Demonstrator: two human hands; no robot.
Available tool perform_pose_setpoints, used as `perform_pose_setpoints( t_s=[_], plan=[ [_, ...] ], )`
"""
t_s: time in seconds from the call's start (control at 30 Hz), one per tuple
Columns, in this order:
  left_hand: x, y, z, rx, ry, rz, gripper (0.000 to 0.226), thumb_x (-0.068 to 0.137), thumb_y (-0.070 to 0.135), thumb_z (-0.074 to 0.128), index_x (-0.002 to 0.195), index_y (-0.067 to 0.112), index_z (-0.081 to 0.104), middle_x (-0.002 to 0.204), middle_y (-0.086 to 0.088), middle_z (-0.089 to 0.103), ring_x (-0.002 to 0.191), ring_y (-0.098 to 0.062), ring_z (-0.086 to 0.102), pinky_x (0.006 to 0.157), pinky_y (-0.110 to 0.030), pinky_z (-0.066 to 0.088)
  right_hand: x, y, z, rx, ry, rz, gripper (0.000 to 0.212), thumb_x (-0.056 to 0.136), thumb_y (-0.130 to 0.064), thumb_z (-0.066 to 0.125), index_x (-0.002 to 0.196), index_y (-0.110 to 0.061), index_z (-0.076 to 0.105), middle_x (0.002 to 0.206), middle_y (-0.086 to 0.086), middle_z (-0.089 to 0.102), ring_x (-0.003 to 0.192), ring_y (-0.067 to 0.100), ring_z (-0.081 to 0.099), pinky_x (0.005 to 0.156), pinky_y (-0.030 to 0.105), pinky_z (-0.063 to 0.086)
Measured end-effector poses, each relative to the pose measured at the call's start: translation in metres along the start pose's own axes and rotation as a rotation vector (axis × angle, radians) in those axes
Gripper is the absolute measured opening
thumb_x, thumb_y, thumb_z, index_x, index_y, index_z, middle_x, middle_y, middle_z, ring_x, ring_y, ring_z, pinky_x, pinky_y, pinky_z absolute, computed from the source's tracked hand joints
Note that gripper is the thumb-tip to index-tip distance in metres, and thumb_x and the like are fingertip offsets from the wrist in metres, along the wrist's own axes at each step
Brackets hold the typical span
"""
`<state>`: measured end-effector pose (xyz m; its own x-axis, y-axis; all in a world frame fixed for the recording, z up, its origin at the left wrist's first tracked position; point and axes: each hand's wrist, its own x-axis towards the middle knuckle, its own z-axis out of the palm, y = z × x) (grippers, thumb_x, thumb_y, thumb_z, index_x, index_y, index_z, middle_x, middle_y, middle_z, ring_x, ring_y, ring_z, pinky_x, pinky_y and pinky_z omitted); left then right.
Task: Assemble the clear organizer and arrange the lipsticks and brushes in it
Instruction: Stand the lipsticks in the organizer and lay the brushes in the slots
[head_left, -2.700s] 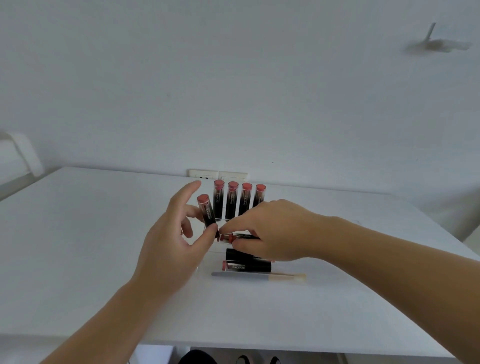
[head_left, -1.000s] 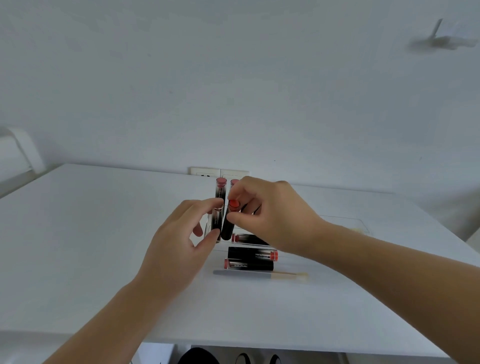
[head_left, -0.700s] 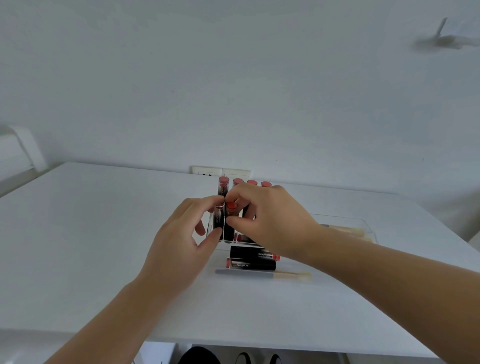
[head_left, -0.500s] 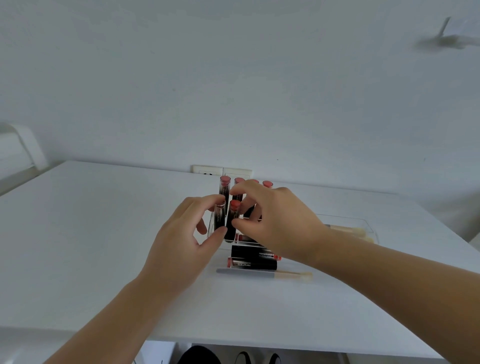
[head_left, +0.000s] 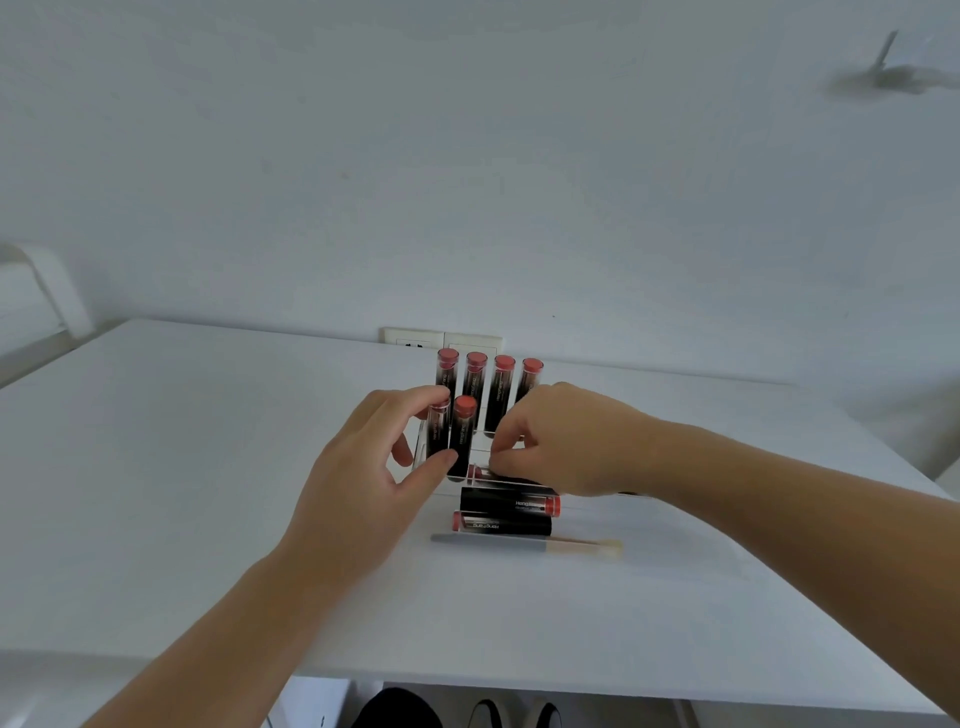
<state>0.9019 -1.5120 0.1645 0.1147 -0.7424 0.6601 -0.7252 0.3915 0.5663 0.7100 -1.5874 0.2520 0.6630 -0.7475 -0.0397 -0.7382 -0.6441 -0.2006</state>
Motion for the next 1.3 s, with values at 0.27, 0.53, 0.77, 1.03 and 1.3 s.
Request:
perform_pose_setpoints(
  t_s=[0.27,0.53,0.77,1.03,1.3],
  plan=[
    [0.001,-0.001,0.001,0.003,-0.001,0.005,0.054,0.086,0.012,0.077,0.131,0.035,0.058,0.110,0.025,0.056,0.081,-0.014,0.058,0.070,-0.006,0.039,0.007,-0.006,-0.004,-0.058,-0.126,-0.034,0.029,0.096,-0.035,0.057,0.087,-0.014,0.075,0.059,-0.002,0.064,0.054,0.007,0.053,0.062,0.028,0.049],
    [0.000,-0.002,0.002,0.010,0.008,0.016,0.056,0.085,0.013,0.077,0.131,0.038,0.056,0.110,0.025,0.056,0.080,-0.014,0.058,0.070,-0.005,0.038,0.009,-0.008,-0.004,-0.125,-0.185,-0.024,0.030,0.099,-0.036,0.053,0.099,-0.016,0.075,0.077,-0.002,0.073,0.065,0.010,0.062,0.076,0.035,0.057],
    [0.000,-0.003,0.003,0.018,0.011,0.020,0.056,0.086,0.013,0.077,0.132,0.036,0.056,0.109,0.023,0.056,0.080,-0.013,0.058,0.070,-0.006,0.039,0.003,-0.002,-0.001,-0.119,-0.104,-0.047,0.024,0.099,-0.044,0.052,0.103,-0.027,0.069,0.094,-0.016,0.058,0.094,0.012,0.057,0.068,0.024,0.042],
    [0.000,-0.004,0.003,0.023,0.016,0.019,0.055,0.086,0.015,0.076,0.132,0.037,0.055,0.109,0.023,0.055,0.080,-0.012,0.057,0.069,-0.005,0.038,-0.009,0.008,0.002,-0.002,0.007,-0.039,0.019,0.098,-0.049,0.051,0.102,-0.035,0.063,0.069,-0.019,0.058,0.075,0.001,0.055,0.064,0.026,0.039],
    [0.000,-0.001,0.002,0.018,0.023,0.022,0.051,0.085,0.028,0.077,0.131,0.038,0.056,0.107,0.022,0.056,0.081,-0.010,0.056,0.067,-0.006,0.039,-0.017,0.007,0.011,0.065,0.086,-0.076,0.013,0.099,-0.048,0.053,0.100,-0.036,0.059,0.064,-0.013,0.053,0.062,0.000,0.049,0.057,0.025,0.032]
  ],
)
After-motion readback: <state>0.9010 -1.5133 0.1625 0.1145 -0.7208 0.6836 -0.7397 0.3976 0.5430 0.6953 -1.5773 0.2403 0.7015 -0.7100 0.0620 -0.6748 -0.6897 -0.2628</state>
